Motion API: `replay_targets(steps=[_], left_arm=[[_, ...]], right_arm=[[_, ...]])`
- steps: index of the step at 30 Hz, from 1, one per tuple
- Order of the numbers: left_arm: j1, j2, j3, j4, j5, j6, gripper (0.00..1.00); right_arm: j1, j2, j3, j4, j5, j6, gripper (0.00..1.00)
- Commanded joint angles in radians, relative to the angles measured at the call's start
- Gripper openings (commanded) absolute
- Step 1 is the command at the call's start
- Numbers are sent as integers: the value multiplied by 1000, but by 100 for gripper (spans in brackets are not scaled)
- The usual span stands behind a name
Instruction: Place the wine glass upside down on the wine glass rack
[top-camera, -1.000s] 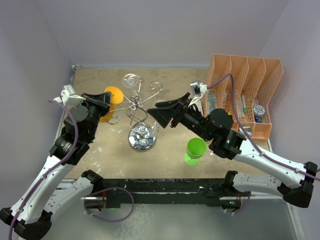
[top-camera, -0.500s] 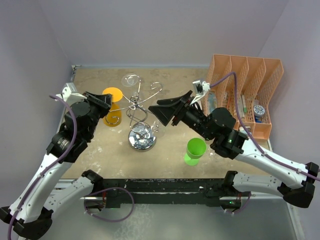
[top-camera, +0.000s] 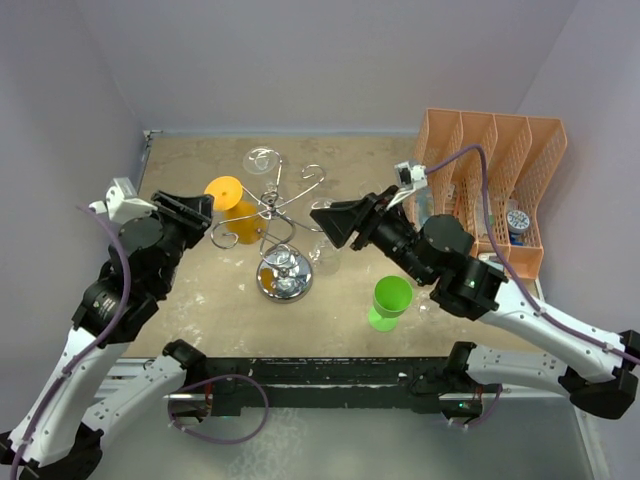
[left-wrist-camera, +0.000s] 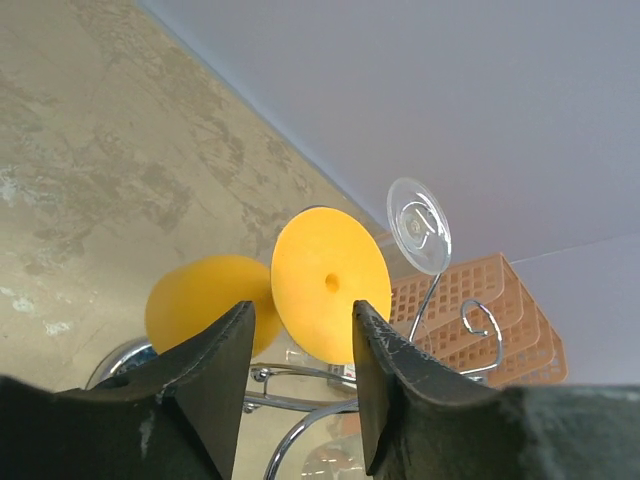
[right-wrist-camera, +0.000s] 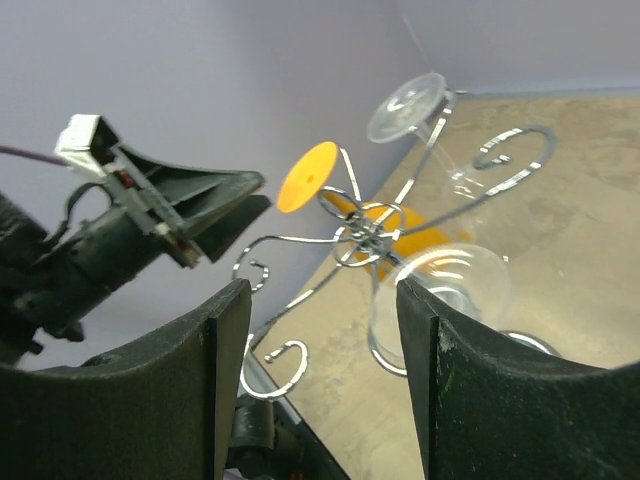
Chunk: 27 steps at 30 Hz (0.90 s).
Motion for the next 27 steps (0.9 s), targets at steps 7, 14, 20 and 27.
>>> replay_targets(steps=[7,14,20,27], left_arm=[[3,-100,105,-92,-38,26,50],[3,-204,102,16,100,272,58],[3,-203,117,10,190,368,60],[3,-213,101,47,236,422,60]], right_arm=[[-2,-115,28,-388,281,81,62],[-2,-198,-42,-660,331,163,62],[-2,-155,-89,-803,277,180,60],[-2,-39,-141,-842,254,221,55]])
